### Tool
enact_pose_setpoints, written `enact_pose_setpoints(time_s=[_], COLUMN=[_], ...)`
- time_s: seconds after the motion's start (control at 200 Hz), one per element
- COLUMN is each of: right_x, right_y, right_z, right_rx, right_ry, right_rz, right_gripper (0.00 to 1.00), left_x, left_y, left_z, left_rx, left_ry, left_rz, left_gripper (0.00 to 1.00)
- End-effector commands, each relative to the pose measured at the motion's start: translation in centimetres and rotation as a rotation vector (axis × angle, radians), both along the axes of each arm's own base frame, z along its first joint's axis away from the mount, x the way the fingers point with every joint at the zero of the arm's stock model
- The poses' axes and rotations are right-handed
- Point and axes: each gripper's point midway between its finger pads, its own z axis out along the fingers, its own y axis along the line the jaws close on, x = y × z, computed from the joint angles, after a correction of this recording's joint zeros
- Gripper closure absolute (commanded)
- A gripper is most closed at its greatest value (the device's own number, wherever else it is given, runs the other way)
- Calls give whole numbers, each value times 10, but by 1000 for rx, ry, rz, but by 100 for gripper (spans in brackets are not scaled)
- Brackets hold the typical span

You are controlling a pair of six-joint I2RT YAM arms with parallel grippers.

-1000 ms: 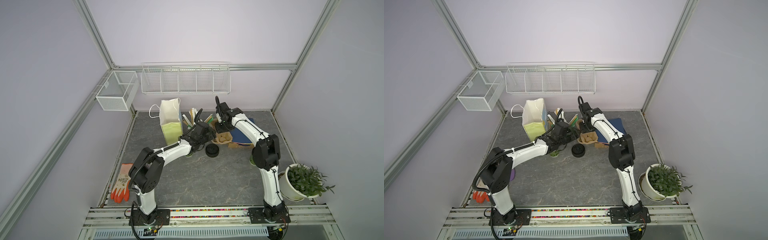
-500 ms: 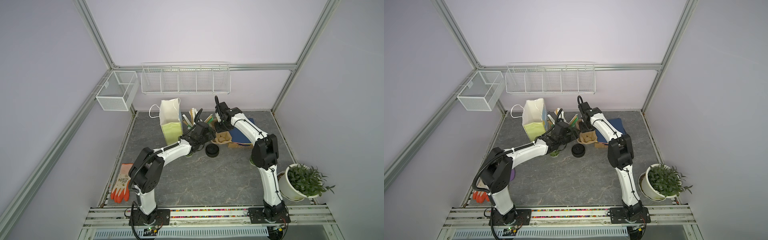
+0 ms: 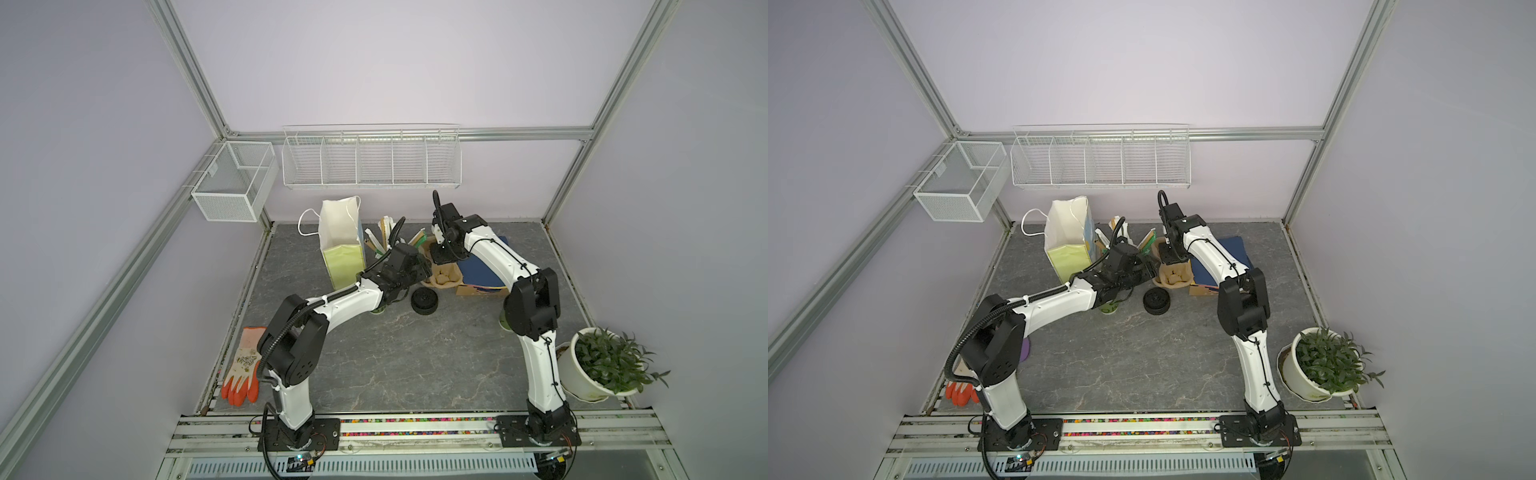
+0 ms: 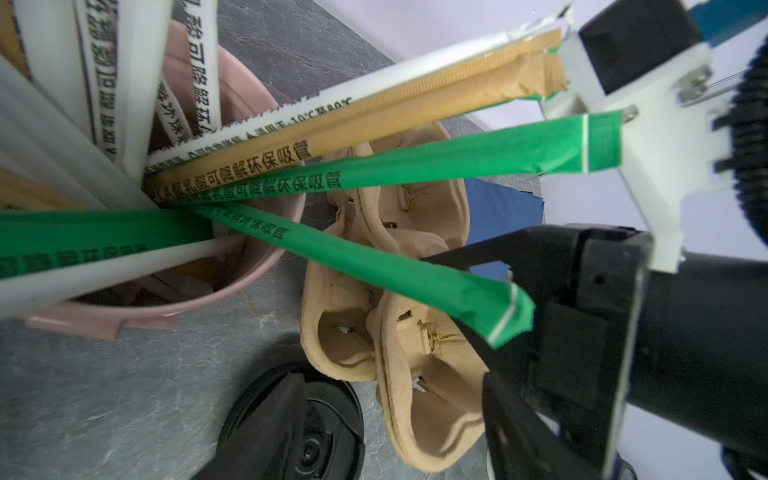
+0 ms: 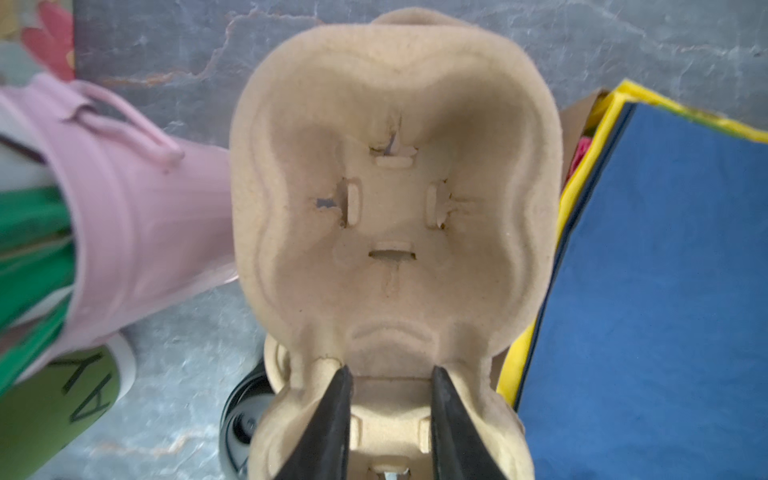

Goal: Pack the takeout coffee

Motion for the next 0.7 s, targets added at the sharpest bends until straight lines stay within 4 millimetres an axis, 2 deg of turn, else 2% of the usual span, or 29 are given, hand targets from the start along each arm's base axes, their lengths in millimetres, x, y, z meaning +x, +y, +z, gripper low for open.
enact_pose_setpoints(time_s=[0.0, 0.135, 0.335, 0.57, 0.695], right_x=[-2, -10, -15, -15, -13], right_y=[-3, -9, -17, -20, -18], right_z=[55, 67, 63, 53, 50], right_rx=[159, 370, 617, 698, 749], right_ry=[-102, -102, -53, -39, -23], right_rz=[-29, -55, -74, -76, -86], right_gripper=[77, 78, 79, 79, 80], left_x=[-1, 0, 2, -7, -11], left_y=[-4, -9, -16, -34, -38], left_z=[3, 10, 17, 34, 34], left_rx=[-17, -39, -65, -232, -269], left_ry=[-8, -13, -13, -30, -15], left_rz=[-8, -17, -30, -102, -125], left_gripper=[32, 32, 32, 32, 32])
